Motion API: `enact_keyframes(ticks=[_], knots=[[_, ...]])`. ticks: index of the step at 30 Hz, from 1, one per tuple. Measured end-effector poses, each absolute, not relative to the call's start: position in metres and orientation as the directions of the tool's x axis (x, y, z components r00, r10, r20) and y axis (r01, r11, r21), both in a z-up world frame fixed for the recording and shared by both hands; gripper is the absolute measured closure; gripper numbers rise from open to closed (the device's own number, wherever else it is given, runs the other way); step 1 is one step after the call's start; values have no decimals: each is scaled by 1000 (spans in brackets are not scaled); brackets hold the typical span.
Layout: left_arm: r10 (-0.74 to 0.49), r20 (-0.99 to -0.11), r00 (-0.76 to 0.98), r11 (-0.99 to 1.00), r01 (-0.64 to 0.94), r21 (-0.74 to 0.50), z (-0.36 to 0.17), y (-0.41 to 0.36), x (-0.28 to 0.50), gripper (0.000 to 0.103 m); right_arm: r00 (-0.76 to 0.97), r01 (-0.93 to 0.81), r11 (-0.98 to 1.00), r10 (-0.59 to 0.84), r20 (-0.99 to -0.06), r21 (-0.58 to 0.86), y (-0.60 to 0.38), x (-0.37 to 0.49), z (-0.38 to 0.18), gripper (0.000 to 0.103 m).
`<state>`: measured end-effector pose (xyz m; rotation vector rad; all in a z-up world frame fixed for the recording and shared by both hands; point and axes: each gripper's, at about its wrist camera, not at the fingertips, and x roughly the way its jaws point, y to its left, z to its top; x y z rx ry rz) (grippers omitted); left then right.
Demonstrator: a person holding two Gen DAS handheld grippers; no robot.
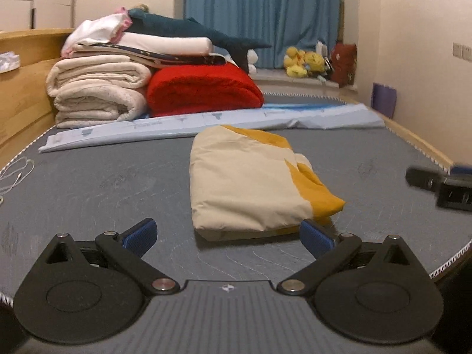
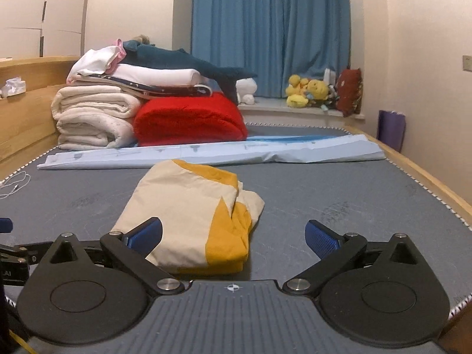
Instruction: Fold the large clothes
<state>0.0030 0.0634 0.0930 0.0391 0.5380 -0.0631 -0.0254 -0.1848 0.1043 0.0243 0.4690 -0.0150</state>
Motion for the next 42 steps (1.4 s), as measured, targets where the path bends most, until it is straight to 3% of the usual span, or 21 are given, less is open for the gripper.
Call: enact_keyframes(ticks=[3,5,42], knots=[[-37,-514,857,999,47,7,75,64,-8,0,858,60,997,-25,-513,53,-182,-39,84,1],[-24,-562,827,1000,26,-4,66,63,-3,0,832,65,996,-20,-555,62,-182,-34,75,1],[-41,-592,805,999,20,-42,49,56,20,0,832,-43,998,65,-551,53,-149,-17,65,1]])
